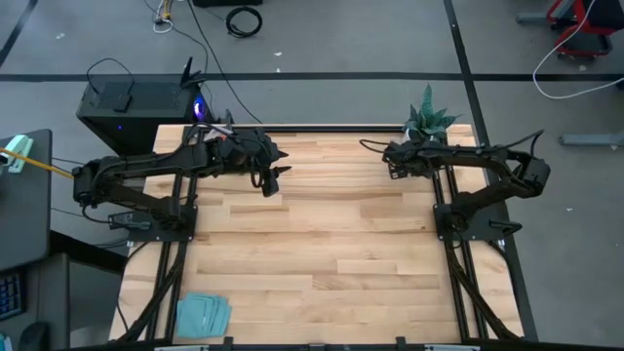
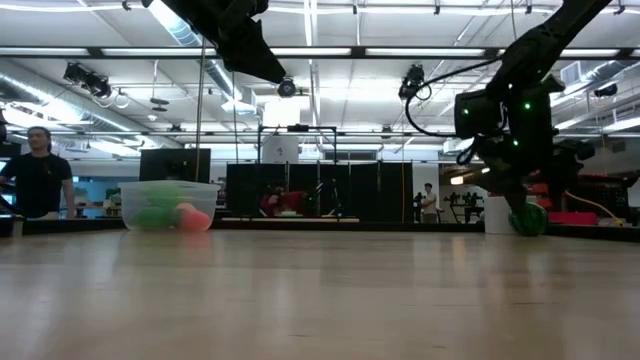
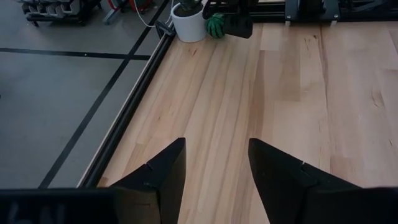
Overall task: Pick and placing Produce into tupperware
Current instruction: Put the green watermelon into the transparent bin
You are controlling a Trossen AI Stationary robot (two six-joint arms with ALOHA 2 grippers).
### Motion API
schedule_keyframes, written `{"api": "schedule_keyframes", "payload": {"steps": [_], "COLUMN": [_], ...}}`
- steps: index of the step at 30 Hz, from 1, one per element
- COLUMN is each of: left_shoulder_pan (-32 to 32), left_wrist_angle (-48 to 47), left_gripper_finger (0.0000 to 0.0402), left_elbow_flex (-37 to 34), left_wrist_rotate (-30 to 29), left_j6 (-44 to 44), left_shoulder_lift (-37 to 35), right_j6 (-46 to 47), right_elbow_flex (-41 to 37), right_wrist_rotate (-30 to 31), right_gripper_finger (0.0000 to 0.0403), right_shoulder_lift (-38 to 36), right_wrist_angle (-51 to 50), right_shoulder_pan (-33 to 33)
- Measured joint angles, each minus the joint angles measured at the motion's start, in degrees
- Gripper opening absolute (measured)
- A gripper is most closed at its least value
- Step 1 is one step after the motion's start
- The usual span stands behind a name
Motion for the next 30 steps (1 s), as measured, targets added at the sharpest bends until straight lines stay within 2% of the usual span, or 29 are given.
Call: {"api": "schedule_keyframes", "payload": {"steps": [6,19,24,30], "left_shoulder_pan": [-0.01,-0.01,-0.01,-0.01], "left_wrist_angle": [0.0,0.0,0.0,0.0], "left_gripper_finger": [0.0178,0.0183,0.0177,0.018], "left_elbow_flex": [0.0,0.0,0.0,0.0], "left_wrist_rotate": [0.02,0.0,0.0,0.0], "left_j6": [0.0,0.0,0.0,0.0], "left_shoulder_lift": [0.0,0.0,0.0,0.0], "right_j6": [-0.16,-6.42,-8.32,-7.85], "right_elbow_flex": [-2.38,-7.0,-7.0,-7.0], "right_wrist_rotate": [4.98,5.18,5.17,5.2], "right_gripper_finger": [0.0395,0.0393,0.0364,0.029], "right_shoulder_lift": [0.0,0.0,0.0,-0.02], "right_wrist_angle": [6.6,15.89,16.61,16.72], "right_shoulder_pan": [-0.13,-4.63,-4.63,-4.59]}}
